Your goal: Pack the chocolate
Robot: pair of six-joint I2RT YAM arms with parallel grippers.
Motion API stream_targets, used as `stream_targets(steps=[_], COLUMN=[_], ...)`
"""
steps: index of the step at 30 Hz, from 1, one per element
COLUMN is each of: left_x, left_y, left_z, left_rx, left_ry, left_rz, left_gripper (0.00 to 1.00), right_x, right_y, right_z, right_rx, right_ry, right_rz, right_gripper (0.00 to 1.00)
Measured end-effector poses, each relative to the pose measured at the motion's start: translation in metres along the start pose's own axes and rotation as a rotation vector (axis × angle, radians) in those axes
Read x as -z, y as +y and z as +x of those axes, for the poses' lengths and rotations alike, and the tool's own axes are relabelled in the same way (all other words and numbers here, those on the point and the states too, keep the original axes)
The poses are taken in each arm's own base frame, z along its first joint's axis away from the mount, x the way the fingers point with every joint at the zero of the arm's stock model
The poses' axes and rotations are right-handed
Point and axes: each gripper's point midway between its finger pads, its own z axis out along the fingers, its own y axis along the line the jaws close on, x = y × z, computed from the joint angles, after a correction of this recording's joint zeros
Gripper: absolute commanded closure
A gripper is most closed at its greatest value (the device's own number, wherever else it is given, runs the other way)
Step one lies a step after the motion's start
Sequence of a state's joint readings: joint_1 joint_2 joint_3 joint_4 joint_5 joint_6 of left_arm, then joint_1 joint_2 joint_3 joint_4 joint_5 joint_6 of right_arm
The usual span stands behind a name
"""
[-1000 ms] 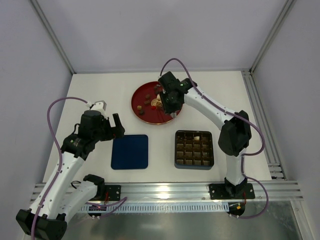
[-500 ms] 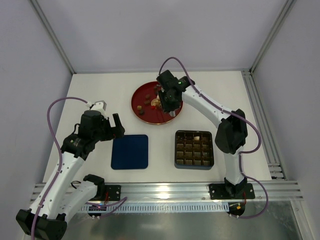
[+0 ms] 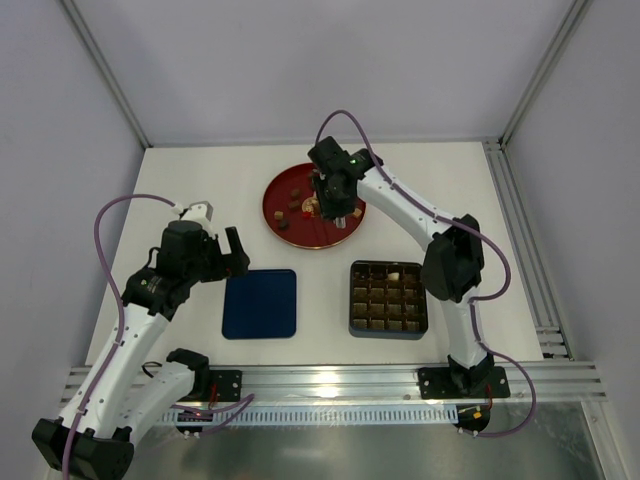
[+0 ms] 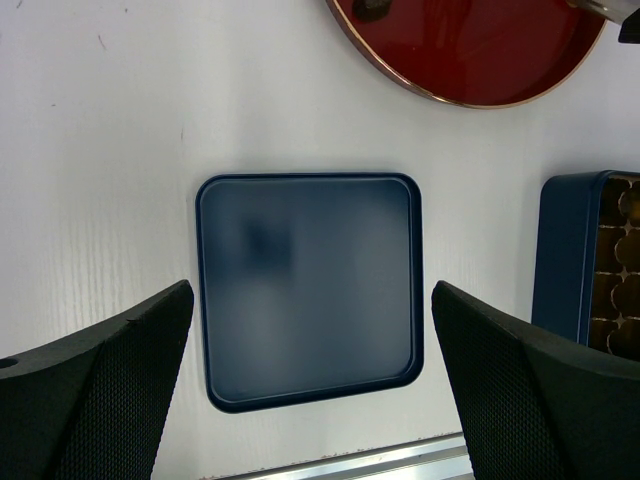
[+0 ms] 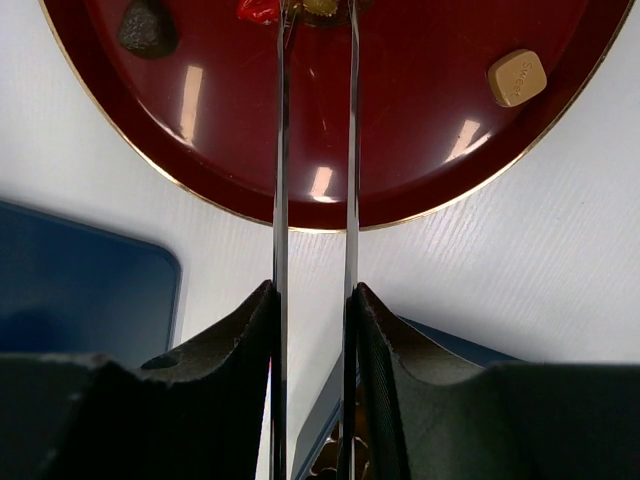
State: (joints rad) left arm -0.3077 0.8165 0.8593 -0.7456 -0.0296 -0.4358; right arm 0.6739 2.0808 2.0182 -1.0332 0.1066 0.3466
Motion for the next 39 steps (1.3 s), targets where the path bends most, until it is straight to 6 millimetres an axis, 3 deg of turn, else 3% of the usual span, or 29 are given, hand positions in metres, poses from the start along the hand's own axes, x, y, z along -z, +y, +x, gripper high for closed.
stream_targets(steps=[5,27,39], left_x=[0.000,0.000,0.000], left_y=[0.000,0.000,0.000], left_z=[0.000,0.000,0.000], left_rx=[0.000,0.000,0.000], left_ry=[0.000,0.000,0.000], left_rz=[0.000,0.000,0.000], left_gripper=[0.00,0.00,0.00], right_x=[-0.011,-0.017,0.002], right_y=[0.000,-0.006,-0.009], right_z=[0.002,0.012,0.004], right_rx=[-0.007,-0.005,-0.002], right_ry=[0.018,0.045,-0.001], right_rz=[0.012,0.037,0.039], right_gripper=[0.62,0.70,0.71])
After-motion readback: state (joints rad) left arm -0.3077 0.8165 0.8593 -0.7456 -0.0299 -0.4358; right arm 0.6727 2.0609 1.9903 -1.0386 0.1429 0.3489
